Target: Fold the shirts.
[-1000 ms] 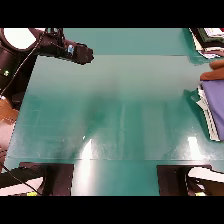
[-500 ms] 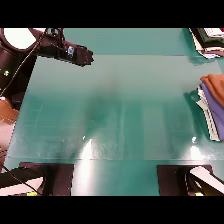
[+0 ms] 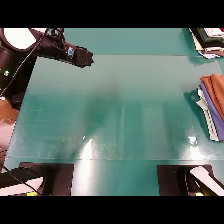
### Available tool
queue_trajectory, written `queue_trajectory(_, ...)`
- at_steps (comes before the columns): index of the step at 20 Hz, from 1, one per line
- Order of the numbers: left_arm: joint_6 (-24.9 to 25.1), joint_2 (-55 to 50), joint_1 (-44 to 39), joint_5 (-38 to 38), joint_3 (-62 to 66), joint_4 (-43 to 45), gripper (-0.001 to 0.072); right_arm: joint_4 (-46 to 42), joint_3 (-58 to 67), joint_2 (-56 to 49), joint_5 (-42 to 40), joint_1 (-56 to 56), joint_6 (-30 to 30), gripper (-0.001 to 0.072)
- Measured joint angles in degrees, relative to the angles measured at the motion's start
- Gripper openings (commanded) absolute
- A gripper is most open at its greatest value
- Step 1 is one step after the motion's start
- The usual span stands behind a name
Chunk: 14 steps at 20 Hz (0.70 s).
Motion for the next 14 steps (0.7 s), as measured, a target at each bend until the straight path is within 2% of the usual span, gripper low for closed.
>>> queue_trajectory(2, 0.0, 0.0, 0.0, 0.0, 0.0, 0.2, 0.0024, 3.6, 2.0, 0.1, -1.0, 8.3, 0.3, 0.0592)
queue_trajectory(5, 0.0, 0.0, 0.0, -0.5, 0.0, 0.4, 0.0025, 6.1, 3.7, 0.1, -3.4, 22.6, 0.5, 0.0386)
queue_trajectory(7, 0.0, 0.0, 0.0, -0.3, 0.0, 0.4, 0.0024, 6.8, 4.2, 0.1, -6.2, 31.8, 0.5, 0.017)
queue_trajectory(8, 0.0, 0.0, 0.0, 0.1, 0.0, 0.5, 0.0025, 7.1, 4.3, 0.1, -7.8, 36.2, 0.5, 0.0032)
queue_trajectory(14, 0.0, 0.0, 0.0, 3.8, 0.0, 0.5, 0.0025, 7.7, 4.7, 0.1, -14.8, 51.1, -0.2, 0.0017)
